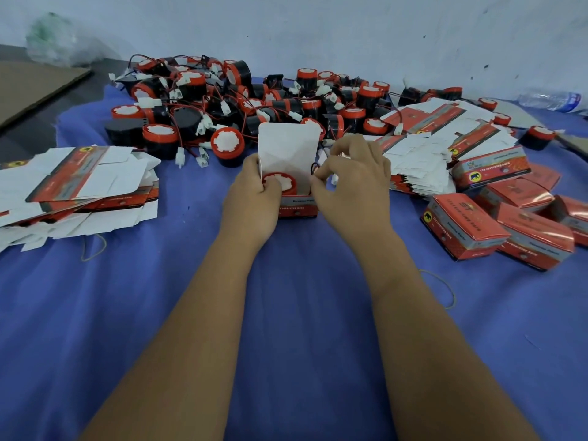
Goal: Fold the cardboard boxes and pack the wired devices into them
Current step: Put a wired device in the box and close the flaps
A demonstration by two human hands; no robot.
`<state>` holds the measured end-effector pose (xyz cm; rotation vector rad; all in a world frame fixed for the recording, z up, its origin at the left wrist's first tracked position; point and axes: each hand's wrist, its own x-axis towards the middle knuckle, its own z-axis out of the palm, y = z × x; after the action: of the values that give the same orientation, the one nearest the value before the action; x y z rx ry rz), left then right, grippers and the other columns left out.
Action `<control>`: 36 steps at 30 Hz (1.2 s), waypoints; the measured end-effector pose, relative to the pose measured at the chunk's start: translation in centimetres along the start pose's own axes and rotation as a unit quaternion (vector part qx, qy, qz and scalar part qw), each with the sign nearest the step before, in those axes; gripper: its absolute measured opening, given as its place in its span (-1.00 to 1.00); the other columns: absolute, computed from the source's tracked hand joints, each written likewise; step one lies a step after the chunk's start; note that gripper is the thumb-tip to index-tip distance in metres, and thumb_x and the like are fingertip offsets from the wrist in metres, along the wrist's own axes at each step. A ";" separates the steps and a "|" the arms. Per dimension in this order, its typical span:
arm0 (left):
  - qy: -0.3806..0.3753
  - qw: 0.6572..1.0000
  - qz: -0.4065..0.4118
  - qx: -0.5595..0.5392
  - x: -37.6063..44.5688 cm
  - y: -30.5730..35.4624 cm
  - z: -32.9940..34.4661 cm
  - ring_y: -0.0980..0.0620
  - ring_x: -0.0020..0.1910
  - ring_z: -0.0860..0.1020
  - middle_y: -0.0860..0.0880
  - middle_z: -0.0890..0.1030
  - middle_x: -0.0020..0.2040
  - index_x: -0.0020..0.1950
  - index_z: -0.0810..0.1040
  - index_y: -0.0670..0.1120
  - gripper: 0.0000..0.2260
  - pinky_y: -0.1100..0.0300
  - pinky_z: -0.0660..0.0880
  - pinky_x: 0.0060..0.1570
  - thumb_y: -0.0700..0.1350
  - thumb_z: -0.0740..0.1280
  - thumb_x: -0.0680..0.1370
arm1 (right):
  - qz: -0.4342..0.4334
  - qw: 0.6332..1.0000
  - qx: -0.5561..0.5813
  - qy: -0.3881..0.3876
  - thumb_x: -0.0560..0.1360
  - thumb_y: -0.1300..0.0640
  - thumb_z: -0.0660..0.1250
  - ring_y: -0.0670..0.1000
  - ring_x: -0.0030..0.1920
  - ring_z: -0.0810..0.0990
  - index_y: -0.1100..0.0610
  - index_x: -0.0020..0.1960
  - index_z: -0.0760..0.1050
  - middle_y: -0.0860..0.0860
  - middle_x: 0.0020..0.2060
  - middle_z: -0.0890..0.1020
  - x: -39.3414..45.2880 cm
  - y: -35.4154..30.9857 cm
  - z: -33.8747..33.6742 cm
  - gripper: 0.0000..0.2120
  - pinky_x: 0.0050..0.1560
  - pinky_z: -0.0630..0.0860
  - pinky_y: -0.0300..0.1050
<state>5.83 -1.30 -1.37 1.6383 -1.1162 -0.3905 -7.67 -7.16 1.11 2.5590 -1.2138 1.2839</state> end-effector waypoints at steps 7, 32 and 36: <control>-0.003 1.000 -0.018 -0.017 0.2 -0.2 -0.1 0.05 0.08 0.52 0.12 0.55 0.17 0.41 0.36 0.07 -0.66 0.13 0.48 0.00 -0.12 0.19 0.63 | 0.115 0.954 0.266 -0.075 0.46 0.39 0.32 -0.20 0.01 0.46 0.14 0.24 0.47 -0.06 0.06 0.54 -0.3 -0.4 0.2 -0.62 0.06 0.37 -0.52; 0.070 0.984 -0.030 -0.160 0.4 -0.1 -0.8 0.12 0.07 0.63 0.10 0.68 0.04 -0.07 0.68 0.09 -0.72 0.23 0.59 0.01 -0.30 0.33 0.53 | 0.227 0.860 0.435 -0.139 0.49 0.43 0.14 -0.14 0.10 0.56 0.23 0.07 0.64 0.06 0.15 0.63 -0.6 0.3 0.2 -0.66 -0.01 0.51 -0.35; 0.009 0.958 -0.114 -0.264 0.9 0.5 -1.1 0.19 0.01 0.63 0.01 0.64 0.22 0.11 0.69 -0.12 -0.81 0.29 0.59 0.00 -0.21 0.35 0.55 | 0.263 0.827 0.468 -0.168 0.54 0.25 0.27 -0.24 0.18 0.52 0.12 0.15 0.65 -0.15 0.17 0.59 -0.6 1.4 -0.1 -0.74 0.16 0.45 -0.38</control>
<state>6.89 -1.40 -0.28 1.2866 -0.7237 -0.7537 -8.85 -7.71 0.40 3.3579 -1.7868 2.0004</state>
